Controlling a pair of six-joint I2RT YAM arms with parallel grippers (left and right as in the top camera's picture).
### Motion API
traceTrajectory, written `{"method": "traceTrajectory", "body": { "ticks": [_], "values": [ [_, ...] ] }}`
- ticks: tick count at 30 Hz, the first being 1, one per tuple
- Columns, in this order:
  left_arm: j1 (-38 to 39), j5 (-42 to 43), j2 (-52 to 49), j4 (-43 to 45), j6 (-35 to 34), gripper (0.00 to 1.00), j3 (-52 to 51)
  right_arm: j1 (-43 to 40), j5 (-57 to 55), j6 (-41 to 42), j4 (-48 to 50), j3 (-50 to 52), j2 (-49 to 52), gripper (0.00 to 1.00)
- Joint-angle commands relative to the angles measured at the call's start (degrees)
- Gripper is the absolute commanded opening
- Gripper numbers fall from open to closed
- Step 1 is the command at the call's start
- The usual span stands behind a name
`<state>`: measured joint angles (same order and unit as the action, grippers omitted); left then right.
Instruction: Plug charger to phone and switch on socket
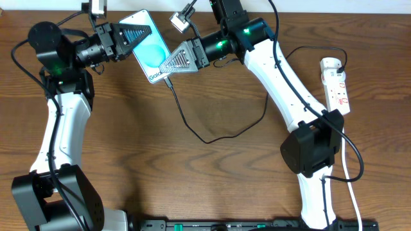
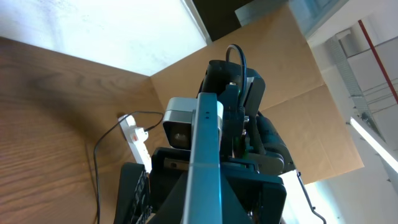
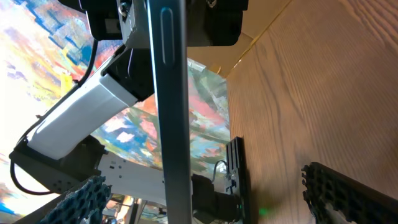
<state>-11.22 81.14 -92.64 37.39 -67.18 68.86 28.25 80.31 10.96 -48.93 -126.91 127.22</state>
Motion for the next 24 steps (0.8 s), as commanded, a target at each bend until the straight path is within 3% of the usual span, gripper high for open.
{"method": "traceTrajectory", "body": {
  "ticks": [1, 5, 9, 19, 24],
  "values": [
    [0.0, 1.2, 0.2, 0.2, 1.0, 0.07, 0.6, -0.2, 1.5, -0.3, 0.2, -0.9, -0.5, 0.99],
    [0.0, 2.4, 0.2, -0.4, 2.1, 0.07, 0.6, -1.5, 1.5, -0.3, 0.3, -0.9, -0.6, 0.99],
    [-0.7, 2.1, 0.1, -7.5, 7.5, 0.08, 0.6, -5.3, 1.5, 1.1, 0.3, -0.9, -1.4, 0.99],
    [-1.2, 1.6, -2.4, -28.7, 24.9, 0.07, 0.6, -12.9, -4.7, 1.0, -4.9, -0.9, -7.6, 0.99],
    [-1.2, -5.9, -4.5, -47.1, 38.3, 0.07, 0.6, -14.5, -13.4, -2.3, -13.1, -0.9, -11.4, 0.99]
  ]
}}
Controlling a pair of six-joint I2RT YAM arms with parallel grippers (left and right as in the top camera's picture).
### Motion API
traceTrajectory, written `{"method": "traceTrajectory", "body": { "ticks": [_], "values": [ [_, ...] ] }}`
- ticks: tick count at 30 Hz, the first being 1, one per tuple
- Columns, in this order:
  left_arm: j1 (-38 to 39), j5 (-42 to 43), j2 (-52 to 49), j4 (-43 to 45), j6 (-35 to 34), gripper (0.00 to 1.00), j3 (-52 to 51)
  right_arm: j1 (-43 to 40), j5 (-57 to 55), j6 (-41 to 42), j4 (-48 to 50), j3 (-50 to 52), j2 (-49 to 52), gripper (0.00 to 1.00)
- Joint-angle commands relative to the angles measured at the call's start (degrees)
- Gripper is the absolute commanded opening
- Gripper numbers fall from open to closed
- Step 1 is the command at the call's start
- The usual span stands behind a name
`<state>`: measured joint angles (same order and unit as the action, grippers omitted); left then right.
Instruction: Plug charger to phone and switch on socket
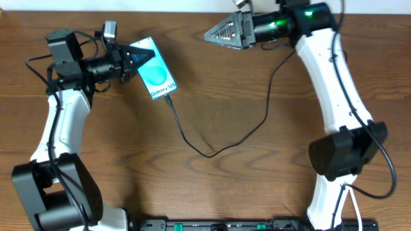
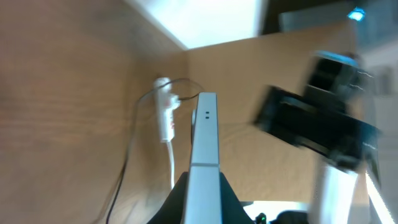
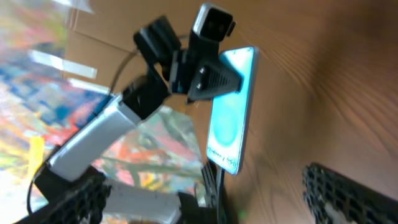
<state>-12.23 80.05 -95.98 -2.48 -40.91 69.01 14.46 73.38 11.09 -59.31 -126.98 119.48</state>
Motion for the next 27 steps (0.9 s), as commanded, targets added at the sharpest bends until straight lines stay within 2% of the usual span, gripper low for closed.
{"method": "traceTrajectory", "body": {
  "ticks": [1, 2, 5, 8, 13, 21, 27],
  "values": [
    [-0.2, -8.7, -1.6, -12.3, 15.5, 0.07, 0.4, -0.8, -9.8, -4.1, -5.8, -0.9, -4.9, 0.99],
    [-0.1, -12.9, -2.2, -17.3, 18.5, 0.07, 0.4, -0.8, -13.0, -5.8, -8.9, -0.9, -6.0, 0.99],
    [0.4, -19.3, -3.3, -24.8, 23.8, 0.07, 0.4, -0.8, -19.6, -8.2, -14.5, -0.9, -8.2, 0.99],
    [0.8, -26.5, -3.7, -28.4, 24.6, 0.07, 0.4, -0.6, -26.9, -9.1, -19.6, -0.9, -9.9, 0.99],
    [1.8, -35.1, -3.7, -32.7, 27.2, 0.07, 0.4, -0.6, -30.7, -12.1, -25.9, -0.9, -10.3, 0.99],
    [4.0, -42.9, -5.1, -32.7, 27.6, 0.07, -3.0, -0.5, -32.8, -12.7, -28.9, -0.8, -10.3, 0.99],
    [5.4, -43.2, -11.0, -29.2, 27.5, 0.07, -6.3, -0.4, -34.3, -12.7, -29.5, -0.8, -10.3, 0.99]
  ]
}}
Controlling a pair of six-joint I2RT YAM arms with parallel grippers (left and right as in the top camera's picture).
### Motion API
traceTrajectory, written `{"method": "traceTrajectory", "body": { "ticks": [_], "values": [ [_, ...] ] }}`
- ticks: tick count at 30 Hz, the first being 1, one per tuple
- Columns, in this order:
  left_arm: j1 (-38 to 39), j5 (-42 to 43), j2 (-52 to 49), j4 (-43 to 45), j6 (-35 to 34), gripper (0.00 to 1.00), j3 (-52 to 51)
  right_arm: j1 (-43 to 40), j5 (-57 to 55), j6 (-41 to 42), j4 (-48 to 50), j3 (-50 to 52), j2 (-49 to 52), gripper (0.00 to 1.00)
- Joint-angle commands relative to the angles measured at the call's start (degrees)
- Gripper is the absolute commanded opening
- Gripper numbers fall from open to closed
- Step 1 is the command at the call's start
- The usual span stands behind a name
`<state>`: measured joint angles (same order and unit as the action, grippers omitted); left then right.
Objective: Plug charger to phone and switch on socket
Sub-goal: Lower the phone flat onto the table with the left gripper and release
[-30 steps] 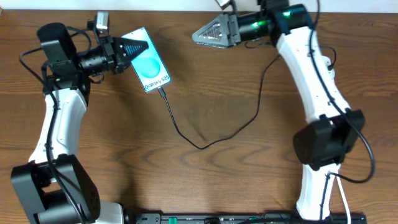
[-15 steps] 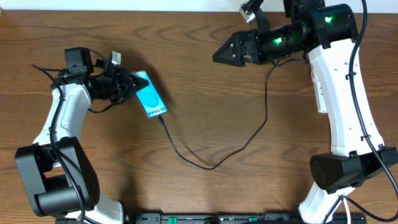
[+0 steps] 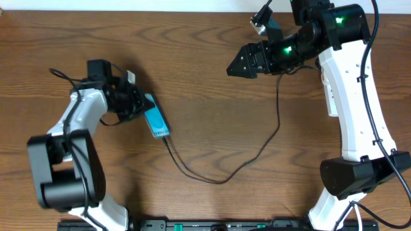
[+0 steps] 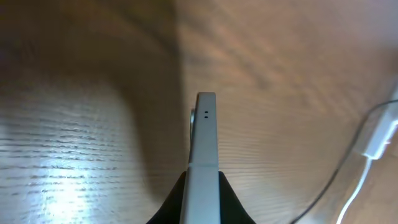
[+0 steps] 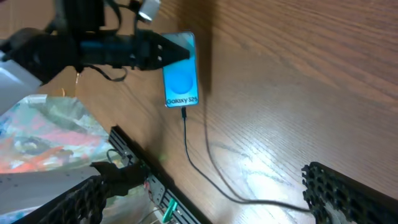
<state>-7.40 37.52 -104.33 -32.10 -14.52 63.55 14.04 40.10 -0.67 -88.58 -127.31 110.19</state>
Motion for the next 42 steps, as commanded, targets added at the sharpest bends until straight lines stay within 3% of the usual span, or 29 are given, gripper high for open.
{"method": "traceTrajectory", "body": {
  "ticks": [1, 16, 18, 20, 21, 27, 32, 42],
  "values": [
    [0.7, -0.7, -3.7, 0.7, 1.1, 0.07, -0.9, 0.0, -1.0, -0.9, -0.3, -0.5, -1.0, 0.99],
    [0.7, -0.5, -6.3, 2.2, 1.1, 0.08, -0.9, 0.2, -1.2, -1.4, -0.4, -0.5, -1.0, 0.99],
    [0.7, -0.5, -6.3, 2.0, 0.9, 0.17, -0.9, 0.2, -1.2, -1.4, -0.4, -0.5, -1.0, 0.99],
    [0.7, -0.5, -6.3, 1.9, 1.0, 0.17, -0.9, 0.2, -1.2, -1.4, -0.4, -0.5, -1.0, 0.99],
    [0.7, -0.5, -6.3, 1.8, 1.0, 0.23, -0.9, 0.3, -1.2, -1.5, -0.4, -0.5, -1.0, 0.99],
    [0.7, -0.5, -6.3, 1.3, 1.0, 0.33, -0.9, 0.3, -1.2, -1.6, -0.4, -0.5, -1.0, 0.99],
    [0.7, -0.5, -6.3, 0.5, 1.0, 0.54, -0.9, 0.3, -1.2, -1.6, -0.3, -0.5, -1.0, 0.99],
    [0.7, -2.6, -6.3, -2.0, 0.9, 0.64, -0.9, 0.3, -1.2, -1.6, -0.3, -0.5, -1.0, 0.99]
  ]
}}
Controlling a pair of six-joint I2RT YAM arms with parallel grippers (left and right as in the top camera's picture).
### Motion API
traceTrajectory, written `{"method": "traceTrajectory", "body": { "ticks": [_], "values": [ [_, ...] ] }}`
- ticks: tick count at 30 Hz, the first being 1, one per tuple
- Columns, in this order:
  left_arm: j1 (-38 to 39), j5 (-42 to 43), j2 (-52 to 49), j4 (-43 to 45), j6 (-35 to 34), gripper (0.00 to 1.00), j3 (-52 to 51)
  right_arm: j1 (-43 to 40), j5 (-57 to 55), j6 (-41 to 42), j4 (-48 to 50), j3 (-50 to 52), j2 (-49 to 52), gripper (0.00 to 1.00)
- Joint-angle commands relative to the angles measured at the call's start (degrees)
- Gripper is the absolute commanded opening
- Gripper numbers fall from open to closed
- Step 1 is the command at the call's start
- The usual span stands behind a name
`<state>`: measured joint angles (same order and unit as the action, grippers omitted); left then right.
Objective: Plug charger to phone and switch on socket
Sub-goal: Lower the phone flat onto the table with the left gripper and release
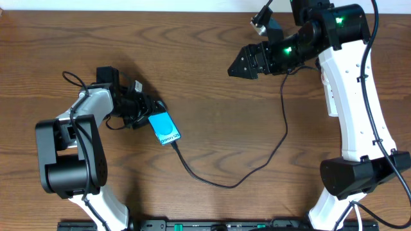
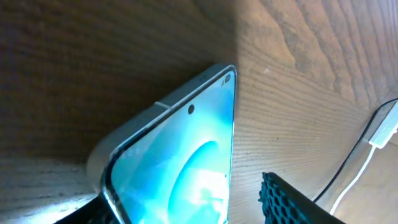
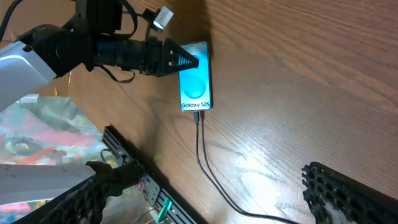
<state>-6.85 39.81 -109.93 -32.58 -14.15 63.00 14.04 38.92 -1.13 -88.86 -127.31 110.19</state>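
The phone lies flat on the wooden table, its lit blue screen up. It also shows in the right wrist view as the phone. A black charger cable is plugged into its lower end and loops right, up behind my right arm. My left gripper sits low at the phone's upper edge, open, and the phone fills the space between its fingers. My right gripper hangs open and empty, high over the back of the table. A small white power strip shows far off.
In the overhead view my right arm's white link covers the spot at the right edge where the cable runs. A black rail lines the table's front edge. Bare wood lies between the phone and my right arm.
The phone stood on its edge in my shut left gripper. It now lies flat with its screen up, a little further right, and the gripper is open. My right arm has barely moved.
Both grippers met at the raised phone at the back of the table, cable plugged in, left shut on it. Then the right was off to the right, and the left held the phone lower. Later it stood on edge on the table; now it lies flat, released.
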Motion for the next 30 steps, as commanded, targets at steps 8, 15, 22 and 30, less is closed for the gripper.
{"method": "traceTrajectory", "body": {
  "ticks": [8, 15, 22, 30],
  "values": [
    [0.2, -9.9, -0.7, -4.7, 0.6, 0.71, -0.3, 0.3, 0.0, -1.2, -0.1, -0.5, -1.0, 0.99],
    [0.2, -13.0, -0.7, -6.7, -1.6, 0.75, -0.3, 0.3, 0.0, -1.2, -0.1, -0.5, -1.0, 0.99],
    [0.2, -14.0, 0.3, -7.0, -2.2, 0.77, -0.3, 0.3, -0.4, -1.3, -0.3, -0.5, -1.0, 0.99],
    [0.1, -14.0, 16.5, -7.5, -2.8, 0.84, -0.1, -0.1, -11.8, 2.2, -0.5, -0.5, -1.0, 0.99]
  ]
}}
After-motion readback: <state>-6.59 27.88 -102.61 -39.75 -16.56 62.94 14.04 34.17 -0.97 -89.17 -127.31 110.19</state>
